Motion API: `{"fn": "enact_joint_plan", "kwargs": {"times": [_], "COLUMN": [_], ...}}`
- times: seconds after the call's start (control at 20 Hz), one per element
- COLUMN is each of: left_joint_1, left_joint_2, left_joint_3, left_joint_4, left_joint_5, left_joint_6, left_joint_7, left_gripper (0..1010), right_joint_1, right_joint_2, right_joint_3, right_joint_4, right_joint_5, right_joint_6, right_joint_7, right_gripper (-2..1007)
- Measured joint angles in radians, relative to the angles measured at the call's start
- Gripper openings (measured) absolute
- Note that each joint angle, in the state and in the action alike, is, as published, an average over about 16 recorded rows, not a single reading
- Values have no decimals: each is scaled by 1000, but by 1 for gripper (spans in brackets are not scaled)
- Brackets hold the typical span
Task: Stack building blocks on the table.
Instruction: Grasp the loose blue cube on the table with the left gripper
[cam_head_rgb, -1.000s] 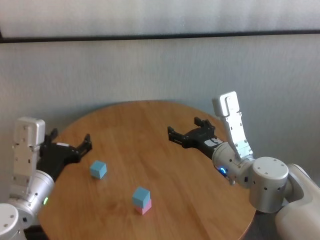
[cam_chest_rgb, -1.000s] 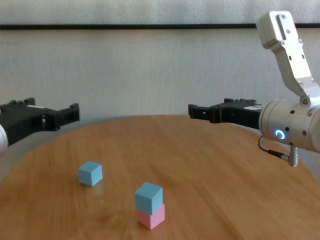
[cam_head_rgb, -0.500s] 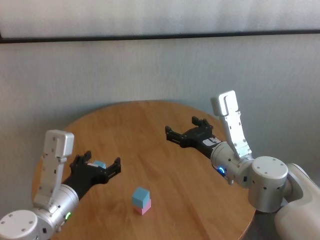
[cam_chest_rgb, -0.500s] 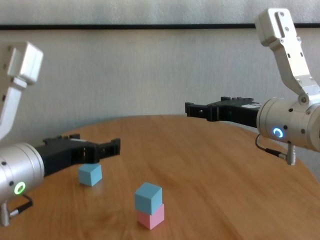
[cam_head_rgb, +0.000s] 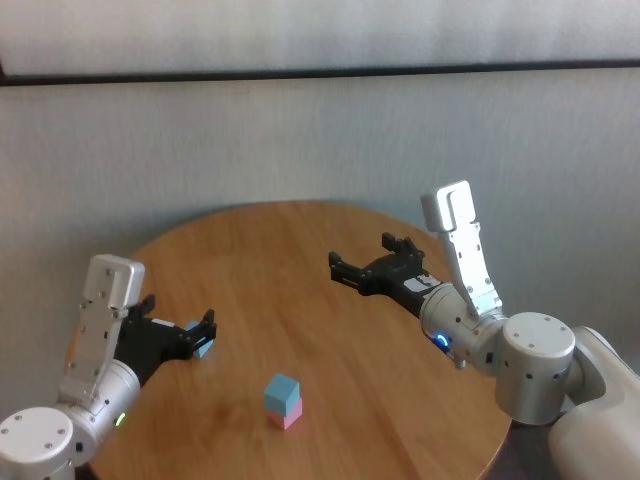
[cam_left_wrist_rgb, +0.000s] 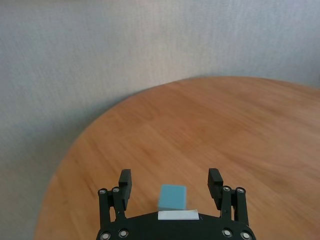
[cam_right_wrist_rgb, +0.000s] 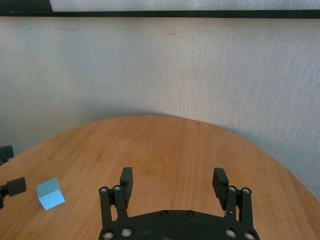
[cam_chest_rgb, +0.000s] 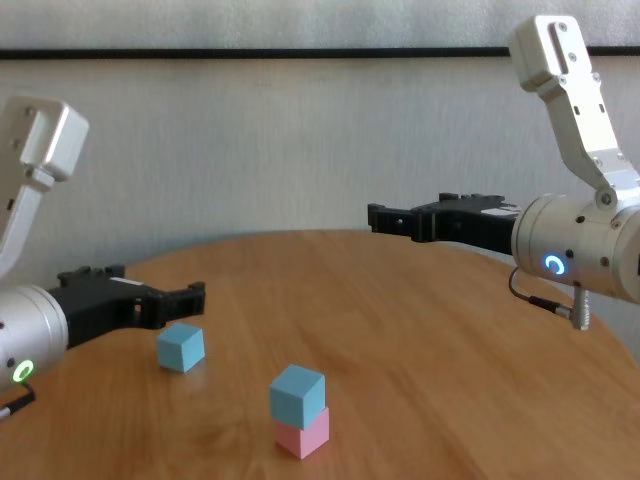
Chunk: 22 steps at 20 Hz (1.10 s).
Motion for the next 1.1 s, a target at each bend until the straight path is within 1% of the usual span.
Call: {"fn": "enact_joint_plan", "kwargs": {"times": [0.3,0.5,0.6,0.7,0.85,1.1], "left_joint_1": [-37,-59,-70,-81,-95,-113], "left_joint_2": [2,2,1,-3,-10,-22], "left_joint_3": [5,7,6,0,-13,-36], "left_joint_4": [68,114,137,159,187,221], "left_joint_5": [60,90,99,101,93,62], "left_joint_6": [-50,-83,-95,-100,-101,-89], "left_joint_7": [5,-1,-7,-16,-32,-76], "left_gripper": [1000,1000,1000,1000,1000,1000], "right_joint_1": [0,-1,-1,-1,-1,-1], "right_joint_2": [0,0,0,0,0,0], "right_joint_3": [-1,-1,-1,-1,-1,-1], "right_joint_4": [-1,-1,-1,-2,-2,-2], "right_joint_5": [1,2,2,2,2,3], "right_joint_6": [0,0,0,0,0,0], "right_joint_7": [1,2,2,2,3,3], "right_gripper": [1005,1005,1005,1005,1005,1005]}}
